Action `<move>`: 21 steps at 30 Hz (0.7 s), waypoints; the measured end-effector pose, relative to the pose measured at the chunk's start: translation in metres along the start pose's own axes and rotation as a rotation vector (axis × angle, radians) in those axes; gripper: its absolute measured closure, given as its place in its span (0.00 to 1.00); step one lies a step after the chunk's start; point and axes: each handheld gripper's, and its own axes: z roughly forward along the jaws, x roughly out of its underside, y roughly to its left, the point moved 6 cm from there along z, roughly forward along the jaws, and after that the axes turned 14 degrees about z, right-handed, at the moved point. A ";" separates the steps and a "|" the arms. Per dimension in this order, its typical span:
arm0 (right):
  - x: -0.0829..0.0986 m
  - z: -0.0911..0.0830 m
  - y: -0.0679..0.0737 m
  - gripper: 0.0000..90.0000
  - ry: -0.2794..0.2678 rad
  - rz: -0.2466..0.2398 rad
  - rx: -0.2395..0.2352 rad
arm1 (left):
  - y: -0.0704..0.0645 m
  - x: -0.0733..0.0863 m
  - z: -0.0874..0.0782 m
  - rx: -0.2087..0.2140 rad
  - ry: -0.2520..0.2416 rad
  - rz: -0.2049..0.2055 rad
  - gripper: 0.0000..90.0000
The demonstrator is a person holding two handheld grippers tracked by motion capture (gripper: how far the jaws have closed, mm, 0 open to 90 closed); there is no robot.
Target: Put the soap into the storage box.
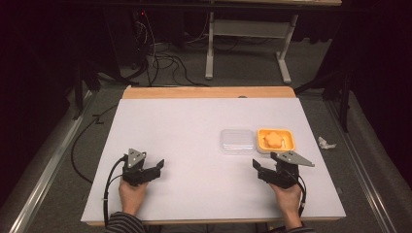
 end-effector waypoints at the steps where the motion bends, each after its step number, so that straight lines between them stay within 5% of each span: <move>1: 0.001 0.001 0.001 0.25 0.004 -0.007 0.001 | 0.000 0.000 0.000 0.000 0.000 0.000 0.25; 21: 0.013 0.018 0.014 0.28 0.060 -0.060 0.008 | 0.000 0.000 -0.001 0.002 0.001 0.006 0.25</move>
